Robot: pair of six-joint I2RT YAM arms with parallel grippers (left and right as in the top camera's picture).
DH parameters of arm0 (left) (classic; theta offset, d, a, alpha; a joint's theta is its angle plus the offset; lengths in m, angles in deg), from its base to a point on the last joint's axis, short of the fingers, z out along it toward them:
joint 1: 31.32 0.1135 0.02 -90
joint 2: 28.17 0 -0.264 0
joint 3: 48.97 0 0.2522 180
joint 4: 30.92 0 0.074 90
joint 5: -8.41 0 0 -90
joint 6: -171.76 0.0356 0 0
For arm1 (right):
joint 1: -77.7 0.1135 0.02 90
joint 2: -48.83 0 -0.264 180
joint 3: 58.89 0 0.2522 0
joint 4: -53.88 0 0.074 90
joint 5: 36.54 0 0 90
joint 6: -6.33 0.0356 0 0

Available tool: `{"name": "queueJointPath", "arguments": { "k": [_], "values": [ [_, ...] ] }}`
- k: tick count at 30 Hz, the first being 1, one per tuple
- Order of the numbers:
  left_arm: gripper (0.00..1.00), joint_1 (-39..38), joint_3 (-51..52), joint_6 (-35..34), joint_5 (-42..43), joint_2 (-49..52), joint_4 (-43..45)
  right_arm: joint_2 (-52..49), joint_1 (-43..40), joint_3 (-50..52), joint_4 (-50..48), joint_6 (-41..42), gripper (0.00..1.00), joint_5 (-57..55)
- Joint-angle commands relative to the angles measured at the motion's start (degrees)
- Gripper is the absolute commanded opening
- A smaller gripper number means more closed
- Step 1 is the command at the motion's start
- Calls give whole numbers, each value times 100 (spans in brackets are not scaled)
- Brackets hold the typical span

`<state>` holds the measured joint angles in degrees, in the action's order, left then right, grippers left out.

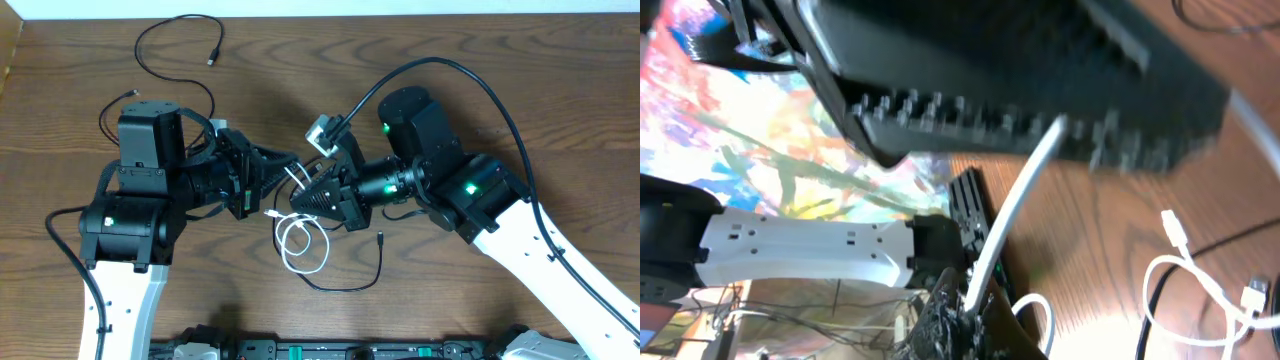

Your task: Untangle cables

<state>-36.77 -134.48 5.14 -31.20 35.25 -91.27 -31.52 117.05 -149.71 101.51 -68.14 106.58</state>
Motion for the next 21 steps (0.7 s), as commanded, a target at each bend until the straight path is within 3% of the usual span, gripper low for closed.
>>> {"name": "queueJointPath", "arguments": {
  "k": [1, 5, 8, 15, 21],
  "values": [
    [8, 15, -136, 315, -861, -57, -2, 11, 35, 26, 310, 28, 1, -205],
    [7, 15, -136, 433, -1016, -59, 0, 11, 35, 26, 957, 28, 13, -1071],
    [7, 15, -136, 260, -957, -59, 2, 11, 35, 26, 1307, 28, 2, -1604],
    [8, 13, -136, -313, -238, -63, 748, 9, 39, 26, 1779, 31, 2, -2149],
    [7, 13, -136, -1150, -129, -63, 942, 9, 160, 31, 1797, -48, 31, -2151]
  ]
}}
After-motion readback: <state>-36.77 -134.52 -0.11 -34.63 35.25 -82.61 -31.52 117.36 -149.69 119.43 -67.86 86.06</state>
